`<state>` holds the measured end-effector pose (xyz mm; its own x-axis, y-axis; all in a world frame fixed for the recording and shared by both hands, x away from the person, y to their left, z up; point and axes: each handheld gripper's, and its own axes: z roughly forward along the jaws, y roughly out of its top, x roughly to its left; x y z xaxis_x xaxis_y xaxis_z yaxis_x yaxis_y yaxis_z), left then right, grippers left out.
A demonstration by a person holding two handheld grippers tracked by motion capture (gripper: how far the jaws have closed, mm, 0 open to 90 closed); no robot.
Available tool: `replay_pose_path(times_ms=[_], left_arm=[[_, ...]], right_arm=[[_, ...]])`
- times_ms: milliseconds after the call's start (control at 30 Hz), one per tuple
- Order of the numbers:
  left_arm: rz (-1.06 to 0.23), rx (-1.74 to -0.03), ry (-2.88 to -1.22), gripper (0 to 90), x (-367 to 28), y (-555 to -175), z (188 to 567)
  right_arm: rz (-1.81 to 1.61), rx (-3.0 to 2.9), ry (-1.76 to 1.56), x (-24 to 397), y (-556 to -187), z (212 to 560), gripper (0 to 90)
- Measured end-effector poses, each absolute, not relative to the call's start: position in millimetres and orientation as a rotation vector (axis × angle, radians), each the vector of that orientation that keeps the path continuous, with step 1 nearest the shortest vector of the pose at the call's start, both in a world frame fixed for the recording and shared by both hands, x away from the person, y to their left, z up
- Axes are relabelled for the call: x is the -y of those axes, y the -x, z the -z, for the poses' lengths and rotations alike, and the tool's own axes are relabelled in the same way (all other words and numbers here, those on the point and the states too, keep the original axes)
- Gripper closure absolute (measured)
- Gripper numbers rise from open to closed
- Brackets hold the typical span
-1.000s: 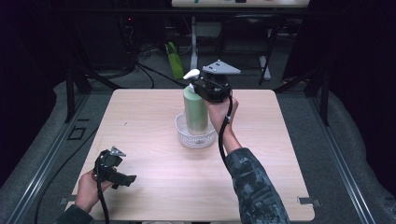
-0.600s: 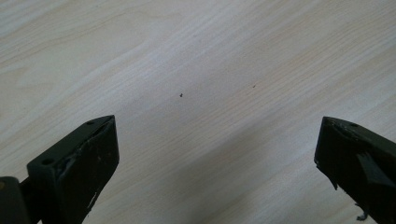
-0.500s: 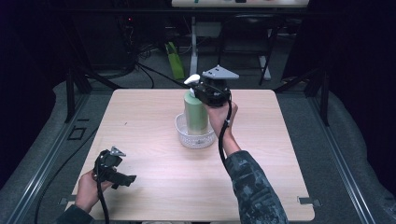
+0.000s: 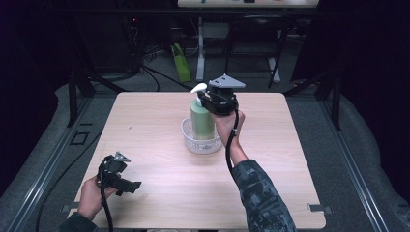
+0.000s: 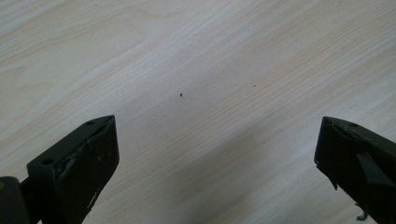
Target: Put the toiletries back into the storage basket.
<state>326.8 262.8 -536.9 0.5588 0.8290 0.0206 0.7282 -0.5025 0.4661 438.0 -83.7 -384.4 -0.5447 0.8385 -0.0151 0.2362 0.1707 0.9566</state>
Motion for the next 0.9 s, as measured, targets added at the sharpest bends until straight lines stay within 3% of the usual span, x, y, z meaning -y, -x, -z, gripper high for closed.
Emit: replay_pose_path(times_ms=[900], left_arm=[[-0.334,-1.264,-2.392,0.0,-263,-327,537]], right_arm=[[-1.38,-1.931,-0.974,82,-427,404,68.0]])
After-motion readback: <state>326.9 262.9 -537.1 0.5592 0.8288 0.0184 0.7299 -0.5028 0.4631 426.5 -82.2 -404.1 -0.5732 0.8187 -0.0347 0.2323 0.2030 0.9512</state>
